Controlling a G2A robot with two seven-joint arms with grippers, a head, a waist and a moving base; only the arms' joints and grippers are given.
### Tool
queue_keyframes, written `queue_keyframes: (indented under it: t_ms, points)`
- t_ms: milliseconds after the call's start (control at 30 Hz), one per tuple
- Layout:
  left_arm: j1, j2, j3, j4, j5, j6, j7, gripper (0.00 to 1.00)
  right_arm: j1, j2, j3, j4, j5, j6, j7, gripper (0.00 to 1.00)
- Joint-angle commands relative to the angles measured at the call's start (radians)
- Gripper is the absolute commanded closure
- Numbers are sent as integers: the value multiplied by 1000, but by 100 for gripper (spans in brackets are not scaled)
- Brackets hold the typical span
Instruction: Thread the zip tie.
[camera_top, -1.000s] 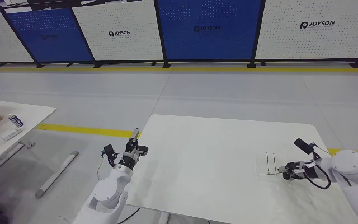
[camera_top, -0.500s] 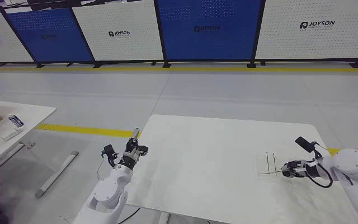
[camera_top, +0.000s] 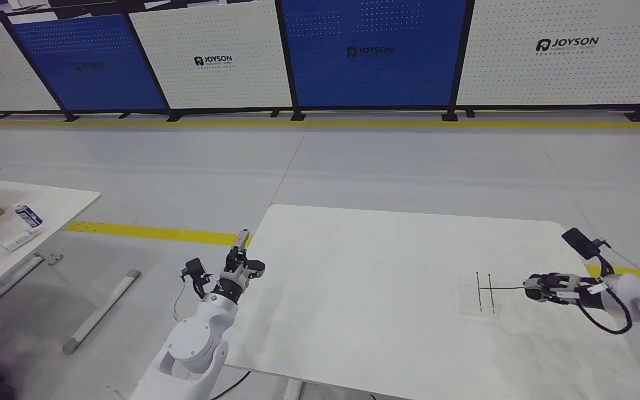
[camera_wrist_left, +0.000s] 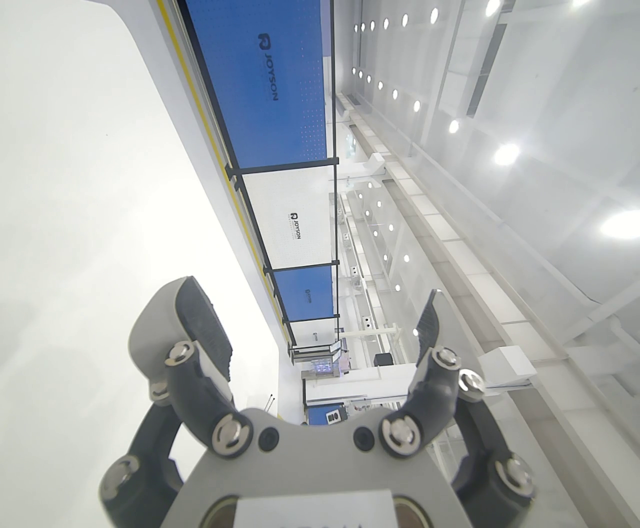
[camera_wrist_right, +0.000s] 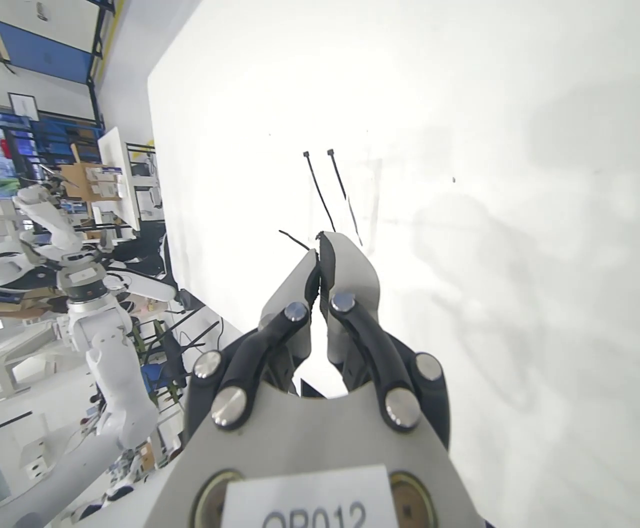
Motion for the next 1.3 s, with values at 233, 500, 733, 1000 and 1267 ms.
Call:
queue_keyframes:
  t_ms: [233, 500, 733, 1000, 1267]
  points:
    - [0, 0, 0, 0, 0, 0, 0, 0, -14, 4, 21, -11, 23, -3, 9, 100]
    - [0, 0, 0, 0, 0, 0, 0, 0, -14, 4, 21, -11, 23, -3, 9, 100]
    - [0, 0, 0, 0, 0, 0, 0, 0, -50, 2, 62, -70, 130, -120, -53, 100]
    - [0, 0, 0, 0, 0, 0, 0, 0, -91, -12, 30, -197, 252, -281, -66, 100]
    - [0, 0, 0, 0, 0, 0, 0, 0, -66, -42, -80, -160, 361, -344, -31, 100]
